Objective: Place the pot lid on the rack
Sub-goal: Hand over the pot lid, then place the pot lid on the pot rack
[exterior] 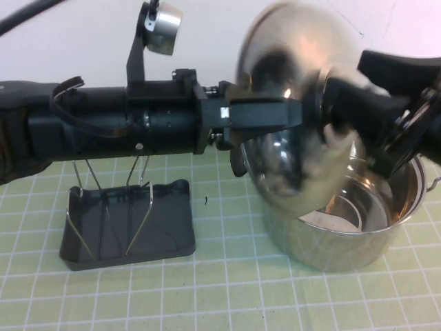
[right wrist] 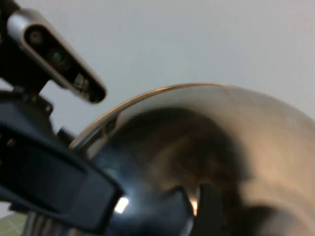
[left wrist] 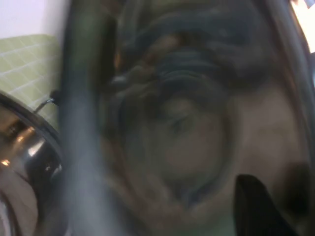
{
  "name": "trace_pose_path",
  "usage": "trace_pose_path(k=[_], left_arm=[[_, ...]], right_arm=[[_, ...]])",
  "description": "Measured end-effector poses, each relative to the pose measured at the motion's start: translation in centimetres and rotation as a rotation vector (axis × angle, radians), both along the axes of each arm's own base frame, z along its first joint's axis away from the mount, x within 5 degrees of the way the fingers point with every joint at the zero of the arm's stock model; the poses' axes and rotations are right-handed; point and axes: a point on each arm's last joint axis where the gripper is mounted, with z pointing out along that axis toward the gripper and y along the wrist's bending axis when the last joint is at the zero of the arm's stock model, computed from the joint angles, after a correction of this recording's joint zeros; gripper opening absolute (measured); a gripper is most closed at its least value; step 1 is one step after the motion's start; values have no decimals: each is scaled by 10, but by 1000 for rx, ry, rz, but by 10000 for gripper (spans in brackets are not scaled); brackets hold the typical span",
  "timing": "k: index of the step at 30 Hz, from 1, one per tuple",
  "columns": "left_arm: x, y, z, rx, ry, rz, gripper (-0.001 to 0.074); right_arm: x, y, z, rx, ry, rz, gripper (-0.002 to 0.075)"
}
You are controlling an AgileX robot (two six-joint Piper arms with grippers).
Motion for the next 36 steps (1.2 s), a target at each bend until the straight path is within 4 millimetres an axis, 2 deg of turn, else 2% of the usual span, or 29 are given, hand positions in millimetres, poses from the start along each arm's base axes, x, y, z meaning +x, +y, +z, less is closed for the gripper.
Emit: trace_pose_path(k=[3, 5, 9, 14, 17, 21, 25, 30, 36], left_arm=[[1, -2, 5, 0, -22, 6, 41], [2, -2, 3, 12, -27, 3, 22], [-1, 3, 18, -7, -78, -2, 12], [-16, 30, 57, -30, -223, 106, 9], [-31, 48, 75, 30, -319, 210, 8], [-43, 64, 84, 169, -332, 361, 8], [-38, 72, 86, 171, -271, 491, 8], [-21, 78, 70, 175, -207, 620, 8], [0, 85, 19, 171, -47, 766, 8]], right_arm=[[-3, 4, 0, -19, -28, 39, 513], [-4, 5, 1, -21, -38, 53, 529], [-11, 3, 9, -17, -77, 53, 538], [-26, -5, 28, -42, -188, 30, 538], [-35, -10, 37, -49, -217, 4, 538], [-39, -15, 40, -65, -213, -28, 538], [-38, -16, 39, -77, -196, -45, 537], [-38, -16, 38, -79, -193, -48, 523], [-36, -17, 36, -103, -175, -64, 516]])
